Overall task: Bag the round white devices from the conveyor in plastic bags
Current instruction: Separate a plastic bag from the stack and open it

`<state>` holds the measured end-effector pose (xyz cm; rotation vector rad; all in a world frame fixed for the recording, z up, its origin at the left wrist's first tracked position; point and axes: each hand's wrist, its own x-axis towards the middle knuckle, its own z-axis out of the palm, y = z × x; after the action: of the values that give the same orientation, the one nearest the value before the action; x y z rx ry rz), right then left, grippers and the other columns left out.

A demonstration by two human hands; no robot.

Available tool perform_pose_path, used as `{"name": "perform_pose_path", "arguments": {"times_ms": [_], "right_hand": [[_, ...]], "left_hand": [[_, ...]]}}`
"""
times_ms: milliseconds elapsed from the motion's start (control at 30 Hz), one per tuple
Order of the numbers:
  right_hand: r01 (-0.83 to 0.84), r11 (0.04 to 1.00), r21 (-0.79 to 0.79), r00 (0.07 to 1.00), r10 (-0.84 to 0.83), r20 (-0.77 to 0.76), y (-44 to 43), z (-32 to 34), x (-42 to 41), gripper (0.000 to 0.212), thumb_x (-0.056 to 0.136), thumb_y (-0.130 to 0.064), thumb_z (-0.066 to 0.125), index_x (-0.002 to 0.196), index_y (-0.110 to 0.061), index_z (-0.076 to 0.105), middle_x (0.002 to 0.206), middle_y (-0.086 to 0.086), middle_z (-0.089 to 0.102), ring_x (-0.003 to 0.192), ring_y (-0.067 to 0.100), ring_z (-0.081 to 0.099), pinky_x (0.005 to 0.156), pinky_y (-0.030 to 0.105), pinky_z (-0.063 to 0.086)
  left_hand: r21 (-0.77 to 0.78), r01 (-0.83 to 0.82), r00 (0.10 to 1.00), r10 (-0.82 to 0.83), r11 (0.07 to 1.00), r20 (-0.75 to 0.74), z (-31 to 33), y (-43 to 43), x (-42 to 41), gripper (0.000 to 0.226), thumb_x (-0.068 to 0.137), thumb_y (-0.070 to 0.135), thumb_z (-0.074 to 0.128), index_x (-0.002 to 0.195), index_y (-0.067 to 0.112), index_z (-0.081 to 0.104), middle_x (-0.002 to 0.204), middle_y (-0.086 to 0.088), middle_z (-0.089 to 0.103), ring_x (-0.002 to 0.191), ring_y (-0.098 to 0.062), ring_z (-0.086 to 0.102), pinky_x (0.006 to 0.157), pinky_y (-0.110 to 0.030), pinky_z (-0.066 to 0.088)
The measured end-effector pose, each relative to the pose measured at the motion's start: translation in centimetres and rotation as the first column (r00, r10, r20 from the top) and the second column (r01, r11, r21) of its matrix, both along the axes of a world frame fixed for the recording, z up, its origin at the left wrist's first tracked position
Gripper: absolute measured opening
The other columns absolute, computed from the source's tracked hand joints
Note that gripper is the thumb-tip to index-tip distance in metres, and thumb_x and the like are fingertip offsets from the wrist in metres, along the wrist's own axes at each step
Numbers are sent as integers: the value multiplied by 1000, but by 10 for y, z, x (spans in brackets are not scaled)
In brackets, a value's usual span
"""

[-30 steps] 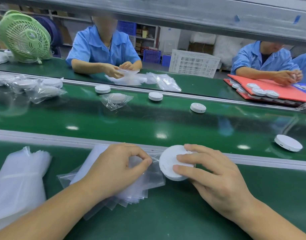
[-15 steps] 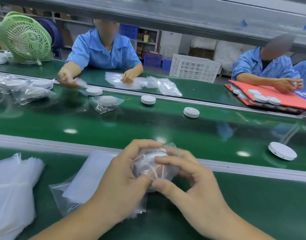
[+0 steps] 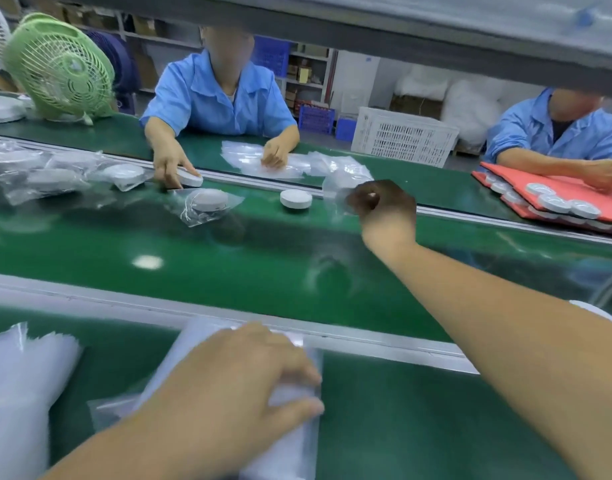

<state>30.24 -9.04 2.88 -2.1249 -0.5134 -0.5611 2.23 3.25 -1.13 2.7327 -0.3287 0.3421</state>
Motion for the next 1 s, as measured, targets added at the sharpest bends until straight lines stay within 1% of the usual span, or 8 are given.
{"name": "perform_pose_path", "arguments": {"times_ms": [100,200,333,500,600,667,767,1000], "right_hand": [[-2,943,-334,982,-61,-180,16,-19,48,18,100,-13,61,102,-15,79,106,-3,76,91,19,67,82,25,51],[-112,850,-515,962,-38,-271,22,-41,60,26,102,-19,56,110,-29,79,117,-7,74,93,16,63,84,27,47],[32,862,-505,973,-141,-180,6,-50,56,24,98,-38,56,110,-33,76,110,-7,76,87,18,66,77,32,54],[-92,935,-342,990,49,-132,-23,-54,-5,20,94,-32,63,111,-34,75,116,-7,74,101,20,67,83,25,47],[-232,870,-434,971,184,-150,-53,-48,-73,26,91,-52,64,114,-43,72,134,-15,63,131,15,50,109,30,37],[-309,723,-619,951,228,-209,-82,-49,-122,55,85,-82,44,130,-54,58,156,-22,34,154,12,13,125,36,18],[-323,626,-710,945,178,-273,-129,-61,-177,74,80,-97,9,147,-67,22,165,-27,-5,150,1,-30,125,34,-5],[-318,681,-659,926,75,-369,-138,-57,-196,80,85,-90,21,155,-53,17,172,-12,-3,154,10,-24,127,37,-9]], "left_hand": [[64,121,993,-121,991,-13,-11,-5,5,28,78,76,47,88,61,69,99,40,65,91,8,61,68,-29,58],[49,141,989,-143,989,27,-10,-9,7,26,80,70,42,77,65,68,96,42,65,85,8,63,56,-23,56],[12,113,993,-113,994,41,-15,-7,8,27,79,66,44,79,63,70,97,41,66,87,7,65,66,-22,58],[-56,44,999,-42,997,34,-24,-4,6,42,90,68,45,124,52,62,126,36,59,120,9,49,105,-20,38],[-71,-5,997,11,997,76,-28,-3,2,42,89,70,45,123,51,63,131,39,55,123,12,48,104,-16,37],[-49,-28,996,32,998,85,-25,-5,0,38,88,69,46,111,51,69,127,40,57,114,13,55,94,-18,49],[-43,-54,994,58,998,95,-27,-7,-3,38,86,71,44,102,53,73,118,42,60,110,17,56,87,-21,56],[36,-20,999,18,999,46,-19,-15,-3,16,87,64,59,99,61,70,106,52,55,116,25,44,96,-19,50]]}}
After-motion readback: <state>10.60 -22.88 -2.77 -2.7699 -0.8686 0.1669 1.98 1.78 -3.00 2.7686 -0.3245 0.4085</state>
